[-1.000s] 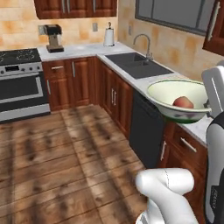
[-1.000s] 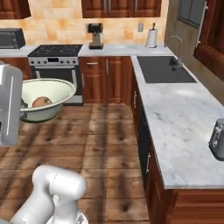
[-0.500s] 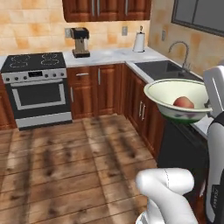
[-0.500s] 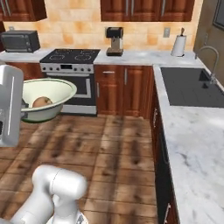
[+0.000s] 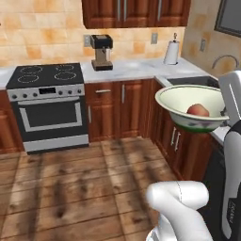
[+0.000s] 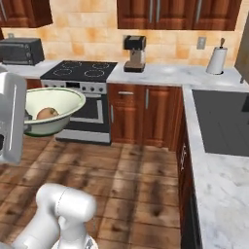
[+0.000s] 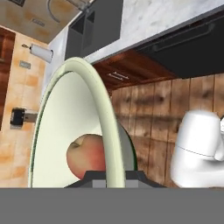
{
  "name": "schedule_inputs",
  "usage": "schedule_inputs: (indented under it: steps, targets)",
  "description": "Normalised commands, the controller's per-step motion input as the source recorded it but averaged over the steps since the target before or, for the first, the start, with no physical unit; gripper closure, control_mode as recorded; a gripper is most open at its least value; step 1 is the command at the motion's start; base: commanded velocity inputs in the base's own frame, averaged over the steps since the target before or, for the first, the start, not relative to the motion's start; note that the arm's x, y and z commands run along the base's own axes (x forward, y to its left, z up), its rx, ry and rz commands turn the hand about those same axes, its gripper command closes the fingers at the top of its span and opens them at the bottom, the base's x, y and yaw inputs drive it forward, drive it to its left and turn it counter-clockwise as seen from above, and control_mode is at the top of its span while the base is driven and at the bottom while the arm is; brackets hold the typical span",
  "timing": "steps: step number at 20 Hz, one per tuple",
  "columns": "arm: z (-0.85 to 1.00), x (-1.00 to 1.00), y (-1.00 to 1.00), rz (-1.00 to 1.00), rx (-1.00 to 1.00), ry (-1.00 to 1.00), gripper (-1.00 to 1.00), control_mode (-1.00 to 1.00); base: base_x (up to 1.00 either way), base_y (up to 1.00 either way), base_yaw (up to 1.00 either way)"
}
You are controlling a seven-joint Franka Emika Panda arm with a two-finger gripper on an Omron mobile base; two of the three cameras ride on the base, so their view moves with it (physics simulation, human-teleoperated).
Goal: Pick the peach from the cabinet and place it in the bowl. Then pick the bowl and place it in the sink. Then turn on the sink facuet.
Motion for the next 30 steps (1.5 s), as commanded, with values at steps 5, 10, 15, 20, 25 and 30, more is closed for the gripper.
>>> schedule_inputs:
  steps: [5,10,15,20,25,30]
  targets:
    - [0.00,0.00,0.00,0.00,0.00,0.00,1.00,1.00,1.00,0.09,0.05]
    - [0.00,0.00,0.00,0.00,0.00,0.00,1.00,1.00,1.00,0.00,0.00]
    - [0.00,0.00,0.00,0.00,0.00,0.00,1.00,1.00,0.93,0.00,-0.04]
    - [0.00,0.00,0.00,0.00,0.00,0.00,1.00,1.00,0.48,-0.12,-0.29]
    - [0.00,0.00,0.00,0.00,0.00,0.00,1.00,1.00,0.10,-0.02,-0.47]
    - [0.00,0.00,0.00,0.00,0.00,0.00,1.00,1.00,0.22,0.03,-0.54]
